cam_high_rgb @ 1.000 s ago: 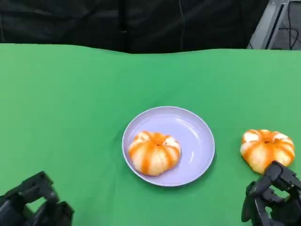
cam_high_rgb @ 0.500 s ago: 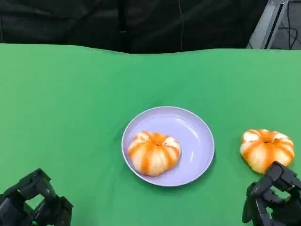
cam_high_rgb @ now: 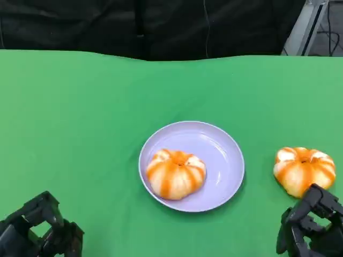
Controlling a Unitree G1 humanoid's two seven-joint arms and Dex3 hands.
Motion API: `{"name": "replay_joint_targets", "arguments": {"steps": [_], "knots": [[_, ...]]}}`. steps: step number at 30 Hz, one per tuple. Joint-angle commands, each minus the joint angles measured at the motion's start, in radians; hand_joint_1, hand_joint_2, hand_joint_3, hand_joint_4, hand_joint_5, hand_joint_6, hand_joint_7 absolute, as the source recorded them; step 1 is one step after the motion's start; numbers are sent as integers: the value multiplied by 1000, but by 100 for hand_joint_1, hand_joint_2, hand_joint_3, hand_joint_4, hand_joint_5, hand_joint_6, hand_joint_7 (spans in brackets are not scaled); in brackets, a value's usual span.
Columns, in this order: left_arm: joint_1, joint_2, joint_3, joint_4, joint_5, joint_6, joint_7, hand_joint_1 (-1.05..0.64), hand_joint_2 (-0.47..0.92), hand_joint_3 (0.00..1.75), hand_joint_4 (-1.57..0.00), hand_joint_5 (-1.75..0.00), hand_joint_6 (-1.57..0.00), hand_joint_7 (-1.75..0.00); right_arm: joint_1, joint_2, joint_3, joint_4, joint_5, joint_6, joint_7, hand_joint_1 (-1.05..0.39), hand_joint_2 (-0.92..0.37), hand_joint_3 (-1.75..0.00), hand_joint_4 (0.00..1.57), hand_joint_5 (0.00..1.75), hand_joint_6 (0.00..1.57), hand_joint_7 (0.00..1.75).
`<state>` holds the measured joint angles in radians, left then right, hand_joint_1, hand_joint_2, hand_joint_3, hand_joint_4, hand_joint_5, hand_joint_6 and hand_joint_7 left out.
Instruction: Grasp the bread from the table and place it into the plate.
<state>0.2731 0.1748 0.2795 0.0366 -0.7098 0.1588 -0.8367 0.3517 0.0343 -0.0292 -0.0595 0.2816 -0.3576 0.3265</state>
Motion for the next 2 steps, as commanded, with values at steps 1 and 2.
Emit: {"name": "replay_joint_targets", "arguments": {"steps": [1, 2], "knots": [[-1, 3, 8, -8, 8, -16, 7, -15, 84, 69, -87, -175, -78, -169, 0, -17, -9, -7, 4, 3, 0, -14, -50, -128, 91, 175, 79, 161], [1, 0, 10, -11, 2, -8, 14, -15, 83, 69, -87, -175, -78, -169, 0, -16, -9, -5, 6, 0, 2, -14, -50, -128, 91, 175, 79, 161]]}}
